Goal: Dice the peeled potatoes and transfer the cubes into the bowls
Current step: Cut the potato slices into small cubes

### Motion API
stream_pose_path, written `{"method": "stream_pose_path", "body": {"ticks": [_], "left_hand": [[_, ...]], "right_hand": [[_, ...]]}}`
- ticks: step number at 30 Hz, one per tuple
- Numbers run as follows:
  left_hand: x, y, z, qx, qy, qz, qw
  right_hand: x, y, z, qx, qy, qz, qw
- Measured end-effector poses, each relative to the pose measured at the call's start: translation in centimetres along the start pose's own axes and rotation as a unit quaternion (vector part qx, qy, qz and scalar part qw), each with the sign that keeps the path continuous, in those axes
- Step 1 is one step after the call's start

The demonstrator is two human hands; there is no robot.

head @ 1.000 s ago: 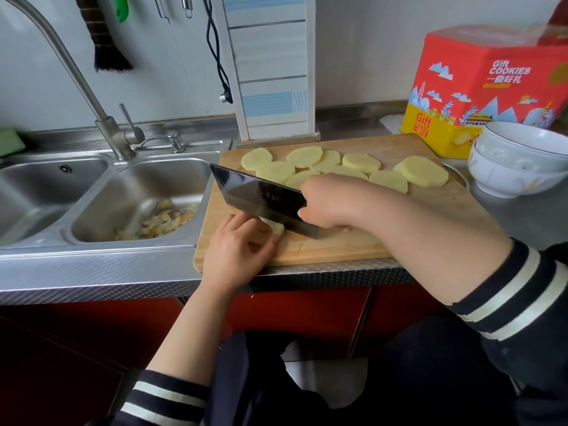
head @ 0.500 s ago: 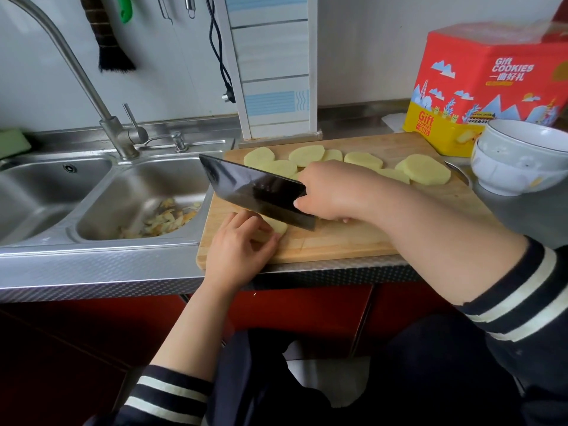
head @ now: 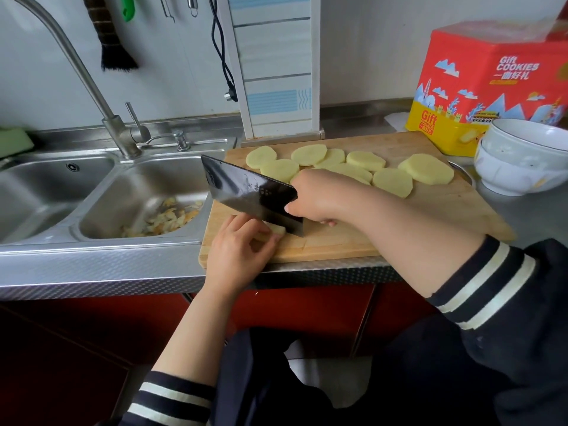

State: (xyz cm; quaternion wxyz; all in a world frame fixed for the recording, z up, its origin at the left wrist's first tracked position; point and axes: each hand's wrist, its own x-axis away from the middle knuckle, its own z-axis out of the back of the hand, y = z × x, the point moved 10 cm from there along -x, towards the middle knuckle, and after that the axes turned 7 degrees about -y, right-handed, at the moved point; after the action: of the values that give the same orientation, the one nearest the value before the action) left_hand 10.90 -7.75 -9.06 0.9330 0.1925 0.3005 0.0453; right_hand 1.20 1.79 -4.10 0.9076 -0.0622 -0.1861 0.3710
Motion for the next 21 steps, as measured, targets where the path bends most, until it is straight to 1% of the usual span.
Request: {"method": "stream_pose_path", "body": {"ticks": [4,11,17,21], "left_hand": [[0.6,0.1,0.6,0.007,0.008,0.007,1.000],[0.7,0.2,0.7,0.003,-0.001,0.026,1.000],[0.7,0.2,0.9,0.007,-0.001,0.032,0.999],[0.8,0.1,0.9,0.016,0.001,0.022,1.000]], "right_hand": [[0.8,0.1,0.9,0.016,0.039,0.004,0.999],[3.6,0.2,2.1,0.022,0.040,0.004,0.999],[3.6,-0.3,1.6,0.045,0.050,-0.003,0.998],[3.2,-0.5,1.0,0.049,0.040,-0.004,0.998]]}}
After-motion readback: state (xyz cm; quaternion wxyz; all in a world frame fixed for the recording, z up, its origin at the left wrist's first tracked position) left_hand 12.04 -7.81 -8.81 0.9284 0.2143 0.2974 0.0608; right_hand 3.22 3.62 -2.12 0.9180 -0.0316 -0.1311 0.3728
